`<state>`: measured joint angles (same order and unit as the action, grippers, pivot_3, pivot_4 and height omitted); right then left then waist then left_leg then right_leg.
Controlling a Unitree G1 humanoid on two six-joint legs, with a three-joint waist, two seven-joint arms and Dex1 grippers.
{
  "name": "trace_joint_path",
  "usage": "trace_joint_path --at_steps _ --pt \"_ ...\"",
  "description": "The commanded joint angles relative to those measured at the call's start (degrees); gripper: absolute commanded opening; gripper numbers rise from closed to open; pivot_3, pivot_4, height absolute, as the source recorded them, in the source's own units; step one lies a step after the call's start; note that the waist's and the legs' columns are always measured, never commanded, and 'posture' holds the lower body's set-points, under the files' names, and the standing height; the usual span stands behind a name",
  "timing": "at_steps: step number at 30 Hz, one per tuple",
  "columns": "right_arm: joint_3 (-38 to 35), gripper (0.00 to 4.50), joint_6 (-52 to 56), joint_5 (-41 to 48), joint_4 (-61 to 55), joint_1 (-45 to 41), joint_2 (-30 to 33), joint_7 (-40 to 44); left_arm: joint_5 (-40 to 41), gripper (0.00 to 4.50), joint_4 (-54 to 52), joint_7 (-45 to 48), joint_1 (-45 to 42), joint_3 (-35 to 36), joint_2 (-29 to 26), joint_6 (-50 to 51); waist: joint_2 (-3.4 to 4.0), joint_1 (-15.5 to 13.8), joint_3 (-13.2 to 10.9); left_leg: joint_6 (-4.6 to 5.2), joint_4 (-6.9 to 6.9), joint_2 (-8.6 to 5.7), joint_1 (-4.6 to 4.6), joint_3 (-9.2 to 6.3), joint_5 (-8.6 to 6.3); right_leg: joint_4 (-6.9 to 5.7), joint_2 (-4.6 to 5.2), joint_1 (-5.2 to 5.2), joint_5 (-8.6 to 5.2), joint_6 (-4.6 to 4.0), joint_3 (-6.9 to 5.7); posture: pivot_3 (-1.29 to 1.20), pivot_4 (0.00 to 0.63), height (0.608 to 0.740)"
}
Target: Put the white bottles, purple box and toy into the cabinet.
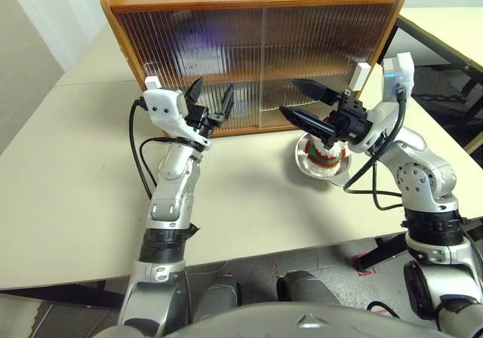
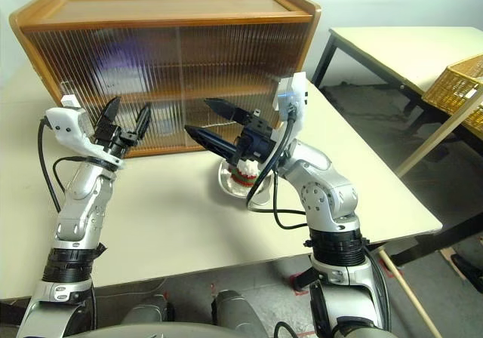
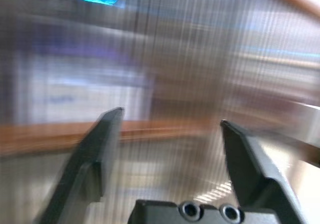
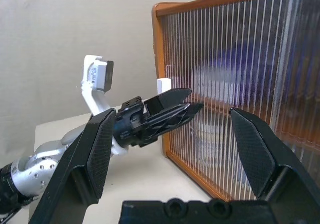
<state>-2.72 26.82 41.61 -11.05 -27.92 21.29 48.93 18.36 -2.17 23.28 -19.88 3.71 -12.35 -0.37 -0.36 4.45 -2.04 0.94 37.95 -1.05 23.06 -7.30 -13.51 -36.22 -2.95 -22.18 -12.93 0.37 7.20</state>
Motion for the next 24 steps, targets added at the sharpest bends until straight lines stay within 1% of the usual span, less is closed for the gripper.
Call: trace_joint_path --at_steps 1,6,9,13,17,21,24 --pt "-0.22 4.5 -0.01 -1.31 -0.16 0.67 0.74 -0.91 8.91 4.49 -0.39 12.87 0.51 2.01 -4.9 3.16 0.02 0.04 0.01 -0.01 -0.01 0.05 0.0 0.0 -0.01 -0.01 -0.03 -0.01 0.0 -0.03 -0.02 -0.15 0.03 0.74" --pt "-1.33 4.5 -0.21 -2.85 -0.04 1.25 1.0 -4.0 18.74 4.49 -2.67 23.09 2.63 4.79 -10.83 9.46 0.04 0.22 0.03 -0.09 -0.04 0.29 0.01 0.01 -0.05 -0.01 -0.14 -0.09 0.03 -0.17 -0.08 -0.15 0.031 0.74" --pt "-1.92 4.5 -0.59 -3.69 0.39 1.35 1.24 -5.2 21.62 4.49 -3.97 25.77 3.95 5.85 -12.62 11.65 0.05 0.26 0.03 -0.08 -0.05 0.31 0.03 0.0 -0.05 -0.01 -0.13 -0.12 0.03 -0.17 -0.09 -0.16 0.031 0.74" --pt "-4.09 4.5 0.22 -4.43 1.55 1.98 1.62 -9.09 26.22 4.49 -6.15 29.07 6.82 7.38 -15.36 16.4 0.05 0.43 0.03 -0.07 -0.04 0.34 0.04 0.0 -0.05 -0.01 -0.1 -0.15 0.05 -0.21 -0.08 -0.16 0.031 0.74" --pt "-7.55 4.5 -0.24 -6.71 5.82 2.57 2.78 -14.06 27.21 4.49 -7.22 30.3 8.43 7.69 -16.14 17.61 0.08 0.4 0.05 -0.07 -0.05 0.37 0.04 0.0 -0.05 -0.01 -0.08 -0.17 0.06 -0.23 -0.08 -0.16 0.028 0.74" --pt "-9.34 4.5 -3.48 -10.19 10.6 2.07 4.38 -15.4 26.2 4.49 -7.47 30.77 8.61 7.51 -16.01 16.84 0.13 0.47 0.07 -0.07 -0.04 0.49 0.07 0.0 -0.05 -0.01 0.04 -0.21 0.14 -0.35 -0.07 -0.16 0.026 0.74" --pt "-10.57 3.87 -5.01 -12.59 15.33 0.64 5.02 -17.91 26.06 4.5 -7.66 30.87 8.71 7.49 -15.82 16.86 0.24 0.58 0.14 -0.07 -0.08 0.64 0.08 0.0 -0.05 -0.01 -0.03 -0.25 0.16 -0.37 -0.07 -0.16 0.024 0.74"
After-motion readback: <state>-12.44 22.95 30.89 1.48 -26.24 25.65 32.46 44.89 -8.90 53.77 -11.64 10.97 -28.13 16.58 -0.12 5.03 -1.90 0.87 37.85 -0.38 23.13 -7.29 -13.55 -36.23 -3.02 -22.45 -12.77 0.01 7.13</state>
